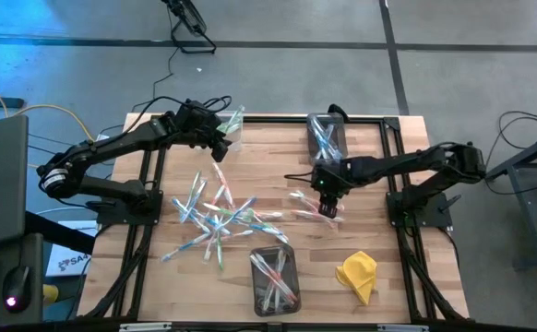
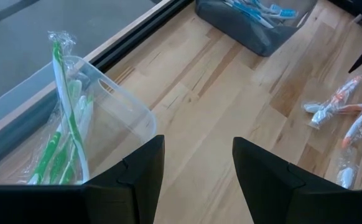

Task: Pick & Place Toothbrushes
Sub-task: Put the orange toothbrush into the bottom black bin

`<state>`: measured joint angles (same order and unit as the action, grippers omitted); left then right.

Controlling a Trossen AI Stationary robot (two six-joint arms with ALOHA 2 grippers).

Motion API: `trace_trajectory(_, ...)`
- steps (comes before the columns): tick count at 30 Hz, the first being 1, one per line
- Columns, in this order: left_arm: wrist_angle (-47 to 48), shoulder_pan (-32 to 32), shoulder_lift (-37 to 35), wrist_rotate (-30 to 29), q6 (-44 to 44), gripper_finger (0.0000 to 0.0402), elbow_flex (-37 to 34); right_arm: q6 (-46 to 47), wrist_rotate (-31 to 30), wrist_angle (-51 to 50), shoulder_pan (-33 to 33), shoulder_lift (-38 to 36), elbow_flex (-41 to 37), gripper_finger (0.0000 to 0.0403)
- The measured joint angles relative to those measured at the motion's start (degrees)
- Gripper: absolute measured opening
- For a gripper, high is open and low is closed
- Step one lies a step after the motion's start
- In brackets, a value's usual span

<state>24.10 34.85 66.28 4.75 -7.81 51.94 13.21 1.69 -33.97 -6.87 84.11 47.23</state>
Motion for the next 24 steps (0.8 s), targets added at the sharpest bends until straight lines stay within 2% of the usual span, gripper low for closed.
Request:
trace_trajectory(5,0.0,0.0,0.0,0.0,0.0,0.0187,0.0,0.0,-0.1,0.8,0.0,0.0,-1.3,0.02)
trace_trajectory(24,0.0,0.0,0.0,0.1,0.0,0.0187,0.0,2.0,0.0,7.2,0.0,1.4,-6.8,0.0203)
